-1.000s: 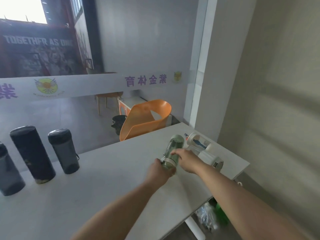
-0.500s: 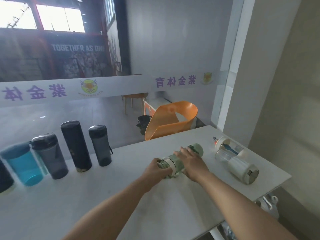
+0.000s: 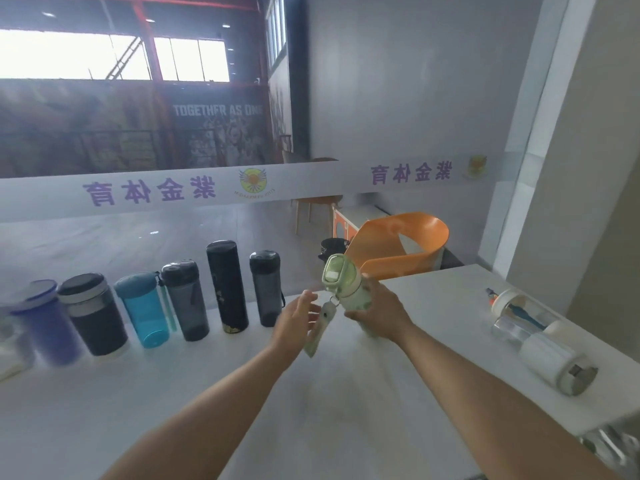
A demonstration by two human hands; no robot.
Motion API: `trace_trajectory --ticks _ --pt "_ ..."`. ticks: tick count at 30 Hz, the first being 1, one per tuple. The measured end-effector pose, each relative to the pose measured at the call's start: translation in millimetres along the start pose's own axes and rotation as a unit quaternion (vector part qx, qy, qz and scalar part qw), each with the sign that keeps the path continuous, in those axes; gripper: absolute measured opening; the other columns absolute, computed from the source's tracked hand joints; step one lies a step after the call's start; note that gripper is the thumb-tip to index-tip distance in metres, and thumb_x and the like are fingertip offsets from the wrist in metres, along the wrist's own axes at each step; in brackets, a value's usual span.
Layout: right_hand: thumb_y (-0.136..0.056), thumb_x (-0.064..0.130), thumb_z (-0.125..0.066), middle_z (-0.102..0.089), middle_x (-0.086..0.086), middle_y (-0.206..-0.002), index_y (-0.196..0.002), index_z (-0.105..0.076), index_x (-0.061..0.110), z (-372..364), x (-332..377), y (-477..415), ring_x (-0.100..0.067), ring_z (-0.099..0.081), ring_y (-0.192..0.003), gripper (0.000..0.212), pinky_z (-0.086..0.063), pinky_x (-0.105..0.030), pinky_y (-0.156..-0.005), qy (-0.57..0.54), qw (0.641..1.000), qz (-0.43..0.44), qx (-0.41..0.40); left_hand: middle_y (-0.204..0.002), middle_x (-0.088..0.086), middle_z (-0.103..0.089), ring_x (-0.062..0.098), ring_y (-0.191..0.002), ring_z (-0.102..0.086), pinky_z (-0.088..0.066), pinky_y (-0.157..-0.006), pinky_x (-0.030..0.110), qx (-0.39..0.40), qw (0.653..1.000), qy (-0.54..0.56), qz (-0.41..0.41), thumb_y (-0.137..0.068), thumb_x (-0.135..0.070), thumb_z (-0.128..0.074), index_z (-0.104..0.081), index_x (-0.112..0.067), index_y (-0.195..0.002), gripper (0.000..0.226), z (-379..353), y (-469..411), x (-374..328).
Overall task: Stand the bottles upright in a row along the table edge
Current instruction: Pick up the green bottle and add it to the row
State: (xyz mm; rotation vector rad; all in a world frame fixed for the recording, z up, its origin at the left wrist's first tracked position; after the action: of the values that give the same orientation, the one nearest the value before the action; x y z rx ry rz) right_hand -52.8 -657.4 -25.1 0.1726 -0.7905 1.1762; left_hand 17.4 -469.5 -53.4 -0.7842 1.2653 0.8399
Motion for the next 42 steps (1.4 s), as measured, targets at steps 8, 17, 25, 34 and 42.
trace_trajectory --ticks 8,17,25,34,42 --pt "-0.069 0.042 -0.083 -0.058 0.003 -0.126 -0.135 -0.046 0.025 -28.1 20.8 -40.7 -0.023 -0.057 -0.115 0.077 -0.048 -0.040 -0.094 -0.122 0.990 -0.063 0.031 -0.137 0.002 -0.060 0.021 -0.119 -0.060 -0.048 -0.096 0.030 0.014 0.924 -0.380 -0.023 -0.104 -0.040 -0.041 -0.054 -0.023 -0.141 0.043 34.6 5.5 37.5" --pt "-0.073 0.041 -0.084 -0.059 -0.001 -0.124 -0.135 -0.043 0.029 -65.8 24.0 -86.4 -0.026 -0.059 -0.113 0.076 -0.051 -0.055 -0.095 -0.238 0.965 -0.093 0.052 -0.148 -0.005 -0.047 0.019 -0.131 -0.045 -0.041 -0.110 0.038 0.069 0.842 -0.535 -0.023 -0.103 -0.045 -0.040 -0.049 -0.030 -0.144 0.045 55.2 -12.6 77.6" --pt "-0.066 0.050 -0.084 -0.065 0.001 -0.120 -0.129 -0.048 0.035 -87.7 21.6 -112.1 -0.024 -0.063 -0.112 0.074 -0.056 -0.057 -0.088 -0.262 0.957 -0.099 0.075 -0.132 -0.002 -0.056 0.024 -0.120 -0.049 -0.044 -0.100 0.040 0.058 0.804 -0.587 -0.077 -0.101 -0.041 -0.033 -0.060 -0.026 -0.117 0.035 55.9 -26.4 90.5" --pt "-0.074 0.051 -0.081 -0.056 -0.002 -0.137 -0.143 -0.038 0.032 -94.7 44.9 -111.2 -0.028 -0.055 -0.123 0.083 -0.052 -0.058 -0.095 -0.214 0.969 -0.064 0.105 -0.134 -0.007 -0.055 0.021 -0.124 -0.047 -0.041 -0.104 0.039 0.044 0.828 -0.552 -0.085 -0.103 -0.040 -0.036 -0.064 -0.031 -0.127 0.037 60.3 -32.8 90.7" --pt "-0.078 0.031 -0.083 -0.044 -0.005 -0.151 -0.151 -0.023 0.038 -108.8 27.9 -98.1 -0.032 -0.046 -0.136 0.094 -0.043 -0.054 -0.108 -0.198 0.966 -0.067 0.153 -0.137 -0.010 -0.054 0.018 -0.125 -0.046 -0.038 -0.106 0.036 0.034 0.838 -0.537 -0.087 -0.104 -0.039 -0.035 -0.064 -0.032 -0.128 0.038 59.5 -33.3 89.9"
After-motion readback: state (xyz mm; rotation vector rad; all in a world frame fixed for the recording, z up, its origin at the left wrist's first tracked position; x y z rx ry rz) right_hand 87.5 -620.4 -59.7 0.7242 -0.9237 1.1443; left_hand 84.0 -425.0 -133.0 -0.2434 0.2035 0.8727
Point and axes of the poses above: each hand's wrist, its own y-axis away from the middle knuckle, its own z-axis out of the back of the hand, x = y × z, the point moved 10 cm from there along -y, towards the middle knuckle
